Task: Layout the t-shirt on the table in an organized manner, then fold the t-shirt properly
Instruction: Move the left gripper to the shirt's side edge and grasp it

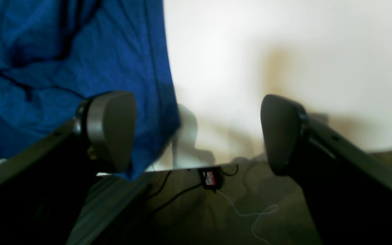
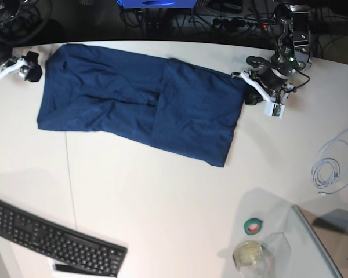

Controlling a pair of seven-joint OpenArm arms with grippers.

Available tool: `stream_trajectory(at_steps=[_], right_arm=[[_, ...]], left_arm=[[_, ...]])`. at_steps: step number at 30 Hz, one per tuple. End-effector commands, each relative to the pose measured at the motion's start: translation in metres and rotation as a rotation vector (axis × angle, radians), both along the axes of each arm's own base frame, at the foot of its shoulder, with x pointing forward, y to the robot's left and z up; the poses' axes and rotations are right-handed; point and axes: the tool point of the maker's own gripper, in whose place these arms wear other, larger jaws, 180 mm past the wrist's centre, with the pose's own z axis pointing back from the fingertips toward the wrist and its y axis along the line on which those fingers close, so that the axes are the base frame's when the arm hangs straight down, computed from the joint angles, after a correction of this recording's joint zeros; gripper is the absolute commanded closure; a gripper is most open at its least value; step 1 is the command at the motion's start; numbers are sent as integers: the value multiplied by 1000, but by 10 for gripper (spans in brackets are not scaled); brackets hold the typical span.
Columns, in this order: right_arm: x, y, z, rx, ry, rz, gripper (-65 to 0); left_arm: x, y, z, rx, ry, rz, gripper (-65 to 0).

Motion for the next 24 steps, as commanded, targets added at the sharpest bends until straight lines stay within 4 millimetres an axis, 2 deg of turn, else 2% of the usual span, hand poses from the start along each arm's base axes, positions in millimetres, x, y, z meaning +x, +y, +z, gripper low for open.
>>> stream_trajectory(at_steps=[1, 5, 7, 12, 16, 19, 24], right_arm=[[3, -12, 5, -22, -19, 3, -524], [-4, -12, -9, 18, 25, 0, -524], [-3, -4, -14, 37, 33, 26, -524], [4, 17, -19, 62, 42, 96, -524], [9, 22, -19, 67, 36, 108, -524], [12, 21, -18, 67, 28, 106, -524], [13, 21, -17, 62, 24, 109, -524]], left_arm=[[-14, 6, -9, 37, 65, -10, 0], [-20, 5, -5, 42, 61, -18, 0], [-24, -1, -2, 40, 55, -32, 0], [-32, -15, 3, 19, 46, -39, 0], [-37, -13, 4, 23, 47, -34, 0], [-30, -10, 19, 40, 4, -40, 0], [-8, 6, 56, 90, -102, -15, 0]])
